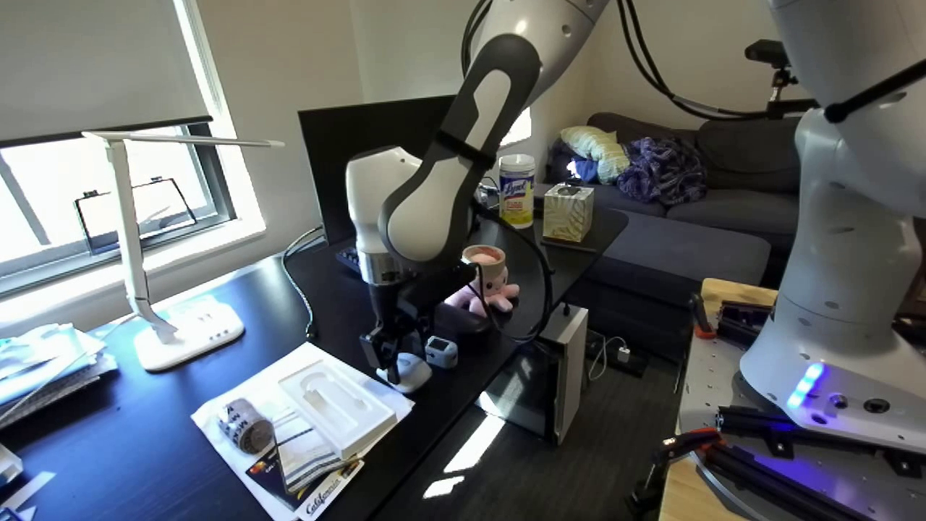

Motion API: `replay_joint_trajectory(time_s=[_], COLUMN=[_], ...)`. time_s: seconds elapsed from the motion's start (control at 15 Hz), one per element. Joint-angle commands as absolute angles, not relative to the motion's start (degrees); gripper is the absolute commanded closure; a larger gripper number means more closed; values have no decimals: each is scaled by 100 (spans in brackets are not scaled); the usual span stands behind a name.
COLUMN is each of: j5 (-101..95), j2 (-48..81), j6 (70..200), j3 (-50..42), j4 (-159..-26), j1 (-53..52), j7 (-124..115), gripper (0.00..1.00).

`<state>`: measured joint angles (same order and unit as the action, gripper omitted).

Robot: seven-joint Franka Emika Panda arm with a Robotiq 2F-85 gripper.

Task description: Move the mouse to the right

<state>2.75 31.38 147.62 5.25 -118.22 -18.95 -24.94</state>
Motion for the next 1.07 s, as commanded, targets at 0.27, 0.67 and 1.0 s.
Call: replay_joint_trajectory(time_s=[0.27, 0.67, 1.0], j5=[515, 1419, 1191], j2=[1043, -301, -467], j6=[14162, 13580, 12626], j3=[591, 338, -485], j4=[-13005, -13526, -13307], j1=[-1411, -547, 191], j7=[-2056, -448, 1225], gripper=[61, 61, 61])
